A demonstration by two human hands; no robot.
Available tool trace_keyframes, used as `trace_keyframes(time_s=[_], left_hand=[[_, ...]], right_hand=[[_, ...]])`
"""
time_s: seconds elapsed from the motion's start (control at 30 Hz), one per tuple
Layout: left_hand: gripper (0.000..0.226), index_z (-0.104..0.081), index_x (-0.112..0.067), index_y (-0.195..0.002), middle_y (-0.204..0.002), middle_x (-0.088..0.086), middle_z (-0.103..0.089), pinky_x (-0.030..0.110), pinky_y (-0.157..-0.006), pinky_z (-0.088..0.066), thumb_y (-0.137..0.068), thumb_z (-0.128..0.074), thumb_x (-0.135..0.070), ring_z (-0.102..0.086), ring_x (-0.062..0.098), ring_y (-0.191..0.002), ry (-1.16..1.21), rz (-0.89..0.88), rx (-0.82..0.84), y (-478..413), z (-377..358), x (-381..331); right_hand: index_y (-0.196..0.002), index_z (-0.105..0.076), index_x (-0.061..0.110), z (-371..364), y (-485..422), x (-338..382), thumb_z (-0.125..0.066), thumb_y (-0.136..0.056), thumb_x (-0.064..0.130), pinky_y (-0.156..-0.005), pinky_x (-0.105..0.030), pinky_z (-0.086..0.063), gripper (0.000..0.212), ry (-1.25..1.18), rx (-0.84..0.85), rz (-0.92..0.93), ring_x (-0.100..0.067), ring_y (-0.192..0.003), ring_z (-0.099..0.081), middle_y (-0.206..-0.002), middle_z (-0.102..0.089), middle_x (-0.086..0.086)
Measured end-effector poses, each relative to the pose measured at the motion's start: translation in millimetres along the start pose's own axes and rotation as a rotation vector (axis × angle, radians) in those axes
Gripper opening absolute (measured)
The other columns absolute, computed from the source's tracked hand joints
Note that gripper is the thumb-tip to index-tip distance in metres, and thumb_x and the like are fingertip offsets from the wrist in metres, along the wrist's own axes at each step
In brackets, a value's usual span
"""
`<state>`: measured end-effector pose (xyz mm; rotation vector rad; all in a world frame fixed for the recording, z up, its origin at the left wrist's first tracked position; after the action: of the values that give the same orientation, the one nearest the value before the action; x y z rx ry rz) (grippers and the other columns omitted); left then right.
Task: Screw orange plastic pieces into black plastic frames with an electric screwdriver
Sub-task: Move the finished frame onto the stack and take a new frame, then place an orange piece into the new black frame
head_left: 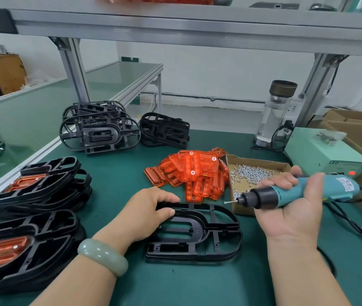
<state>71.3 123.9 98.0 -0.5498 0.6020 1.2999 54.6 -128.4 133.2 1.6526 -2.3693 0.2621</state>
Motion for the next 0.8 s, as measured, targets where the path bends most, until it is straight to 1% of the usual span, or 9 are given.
trace_keyframes(time_s=[0.13, 0.2, 0.3, 0.4, 0.5, 0.6, 0.67, 0.73, 0.8], left_hand=[[0.026, -0.063, -0.048, -0.096, -0.098, -0.024, -0.063, 0.014, -0.088, -0.04, -0.081, -0.072, -0.028, -0.056, -0.01, -0.092, 0.06, 0.011, -0.015, 0.6, 4.3, 1.3], [0.021, -0.065, -0.044, -0.092, -0.085, -0.026, -0.063, 0.008, -0.078, -0.041, -0.08, -0.072, -0.029, -0.056, -0.015, -0.077, 0.12, 0.028, -0.147, -2.8, 18.5, 1.1], [0.014, -0.07, -0.028, -0.097, -0.082, -0.022, -0.063, 0.01, -0.071, -0.042, -0.085, -0.066, -0.022, -0.056, -0.007, -0.074, 0.149, 0.076, -0.36, -13.2, 41.9, -2.5], [0.027, -0.066, -0.022, -0.111, -0.087, -0.014, -0.064, 0.023, -0.077, -0.045, -0.085, -0.064, -0.026, -0.058, 0.009, -0.079, 0.048, 0.049, -0.357, -31.5, 42.5, -20.7], [0.045, -0.058, -0.022, -0.122, -0.108, -0.003, -0.065, 0.031, -0.089, -0.045, -0.081, -0.065, -0.041, -0.059, 0.019, -0.102, -0.067, 0.017, -0.318, -52.6, 31.1, -40.0], [0.072, -0.049, -0.02, -0.132, -0.125, 0.009, -0.05, 0.04, -0.097, -0.038, -0.075, -0.059, -0.063, -0.044, 0.029, -0.118, -0.185, 0.18, -0.302, -68.0, 18.7, -36.4], [0.07, -0.054, -0.019, -0.123, -0.12, 0.01, -0.048, 0.037, -0.087, -0.041, -0.072, -0.059, -0.067, -0.048, 0.027, -0.109, -0.225, 0.238, -0.254, -73.5, 7.8, -34.6], [0.05, -0.062, -0.016, -0.101, -0.105, 0.007, -0.057, 0.03, -0.071, -0.042, -0.074, -0.062, -0.057, -0.056, 0.021, -0.089, -0.175, 0.238, -0.247, -76.8, 4.3, -34.8], [0.027, -0.063, -0.014, -0.077, -0.079, 0.003, -0.063, 0.03, -0.062, -0.042, -0.078, -0.063, -0.041, -0.058, 0.021, -0.076, -0.07, 0.206, -0.292, -74.5, 8.7, -34.8]], right_hand=[[-0.083, -0.055, 0.023, 0.7, -0.3, -1.9, -0.054, -0.086, 0.05, -0.054, -0.016, -0.044, 0.028, -0.009, -0.01, -0.01, -0.001, -0.049, -0.046, -0.062, -0.044, 0.014], [-0.083, -0.055, 0.023, 0.8, -0.6, -1.7, -0.054, -0.086, 0.05, -0.054, -0.016, -0.043, 0.028, -0.009, -0.014, -0.008, -0.001, -0.049, -0.046, -0.062, -0.044, 0.013], [-0.084, -0.055, 0.023, 0.4, -0.8, -1.2, -0.056, -0.081, 0.05, -0.054, -0.015, -0.044, 0.027, -0.021, -0.005, -0.01, 0.0, -0.049, -0.046, -0.062, -0.044, 0.013], [-0.084, -0.055, 0.023, -0.2, -1.5, -1.8, -0.057, -0.08, 0.049, -0.053, -0.016, -0.044, 0.027, -0.028, 0.001, -0.013, -0.001, -0.049, -0.047, -0.061, -0.045, 0.013], [-0.085, -0.055, 0.023, 0.0, -1.9, -2.3, -0.057, -0.078, 0.049, -0.053, -0.015, -0.044, 0.027, -0.027, 0.002, -0.015, -0.001, -0.048, -0.046, -0.061, -0.045, 0.013], [-0.086, -0.055, 0.022, 0.3, -1.8, -3.9, -0.057, -0.078, 0.048, -0.053, -0.015, -0.043, 0.027, -0.043, 0.002, -0.026, -0.001, -0.047, -0.046, -0.06, -0.045, 0.013], [-0.085, -0.055, 0.022, 0.3, -2.0, -4.6, -0.058, -0.078, 0.048, -0.052, -0.015, -0.044, 0.027, -0.043, -0.003, -0.028, -0.002, -0.047, -0.046, -0.06, -0.045, 0.013], [-0.085, -0.055, 0.022, 0.5, -2.2, -4.7, -0.058, -0.078, 0.047, -0.051, -0.015, -0.044, 0.027, -0.041, -0.011, -0.028, -0.002, -0.046, -0.046, -0.06, -0.044, 0.013], [-0.085, -0.055, 0.022, 1.0, -2.2, -4.8, -0.058, -0.078, 0.048, -0.051, -0.015, -0.044, 0.027, -0.047, -0.017, -0.031, -0.002, -0.046, -0.045, -0.06, -0.044, 0.013]])
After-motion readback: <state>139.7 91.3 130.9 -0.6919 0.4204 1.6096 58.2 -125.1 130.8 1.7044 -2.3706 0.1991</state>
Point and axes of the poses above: each hand's wrist, its own y-axis away from the middle knuckle, its own z-axis out of the back of the hand, x = y × z, the point moved 9 cm from there along -y, towards the middle knuckle
